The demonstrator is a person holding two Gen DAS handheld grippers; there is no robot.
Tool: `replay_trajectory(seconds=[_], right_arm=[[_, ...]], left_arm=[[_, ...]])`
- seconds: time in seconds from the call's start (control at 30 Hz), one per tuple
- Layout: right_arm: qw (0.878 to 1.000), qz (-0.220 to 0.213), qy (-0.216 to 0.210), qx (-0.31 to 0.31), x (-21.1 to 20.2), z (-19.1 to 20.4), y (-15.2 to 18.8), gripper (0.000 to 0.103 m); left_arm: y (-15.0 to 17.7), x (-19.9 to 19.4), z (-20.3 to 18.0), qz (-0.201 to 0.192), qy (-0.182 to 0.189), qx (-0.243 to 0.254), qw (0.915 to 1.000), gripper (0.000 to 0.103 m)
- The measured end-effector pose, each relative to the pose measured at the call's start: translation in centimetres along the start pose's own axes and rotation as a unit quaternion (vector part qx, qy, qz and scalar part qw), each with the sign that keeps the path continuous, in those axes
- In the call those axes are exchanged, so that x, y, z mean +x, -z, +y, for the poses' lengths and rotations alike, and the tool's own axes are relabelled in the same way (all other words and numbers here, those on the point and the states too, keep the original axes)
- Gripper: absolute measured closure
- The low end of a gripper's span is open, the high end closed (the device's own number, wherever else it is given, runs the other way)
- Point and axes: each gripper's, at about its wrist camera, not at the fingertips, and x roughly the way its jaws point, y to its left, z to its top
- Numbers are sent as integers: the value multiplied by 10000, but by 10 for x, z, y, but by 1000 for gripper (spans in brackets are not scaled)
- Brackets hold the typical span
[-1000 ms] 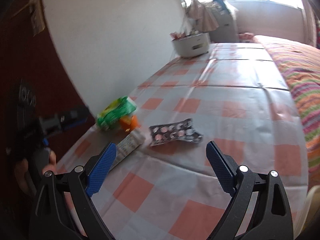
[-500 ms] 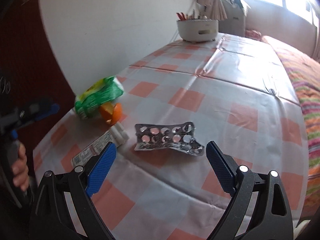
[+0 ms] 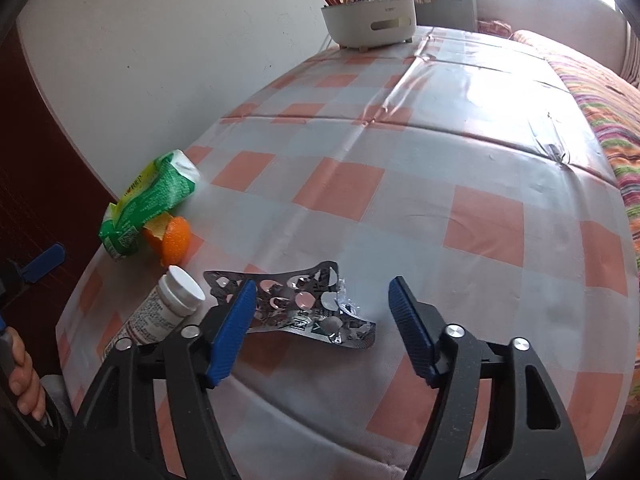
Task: Collect trash
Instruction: 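Close the right tool on the silver blister pack and lift it, then reach the left tool to the green-yellow tissue pack while the right tool holds the blister pack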
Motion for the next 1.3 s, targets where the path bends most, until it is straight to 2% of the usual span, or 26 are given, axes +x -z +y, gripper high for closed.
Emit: replay_trajectory(seconds=[0.07, 0.13, 0.2, 0.23, 0.37, 0.53, 0.77, 0.93, 1.07, 1.2, 1.23, 1.3], right_arm=[[10000, 14, -57, 23, 1, -2, 1, 54], [9999, 32, -107, 15, -2, -1, 2, 68], [9999, -6, -164, 31, -8, 0, 4, 93], [9999, -1, -116, -10, -9, 1, 4, 95], [9996, -190, -222, -2, -22, 5, 4, 95], [9984, -440, -354, -36, -40, 15, 3, 95], [9970, -534, -554, -85, -50, 27, 8, 95], [9958, -574, -707, -98, -49, 33, 8, 95], [9948, -592, -819, -82, -51, 35, 8, 95], [9937, -640, -920, -14, -56, 32, 9, 95], [9934, -659, -938, 7, -57, 31, 9, 95], [9930, -701, -953, 36, -61, 28, 9, 95]], left_arm=[[0, 1, 0, 31, -12, 9, 10000, 16], [1, 3, 0, 83, -41, 14, 10000, 16], [3, 6, 1, 131, -36, 24, 9999, 16], [3, 6, 0, 146, -42, 36, 9999, 17], [2, 3, 0, 81, -83, 45, 9999, 16], [-2, -4, 13, -61, -217, -190, 9996, 16], [-3, 7, 30, 77, -512, -328, 9981, 16], [-8, 14, 45, 53, -460, -764, 9960, 17], [-13, 15, 56, -117, -619, -1079, 9922, 17], [-16, 27, 71, 12, -681, -1486, 9866, 17], [-16, 31, 75, 73, -678, -1585, 9850, 20], [-14, 40, 81, 221, -645, -1787, 9815, 39]])
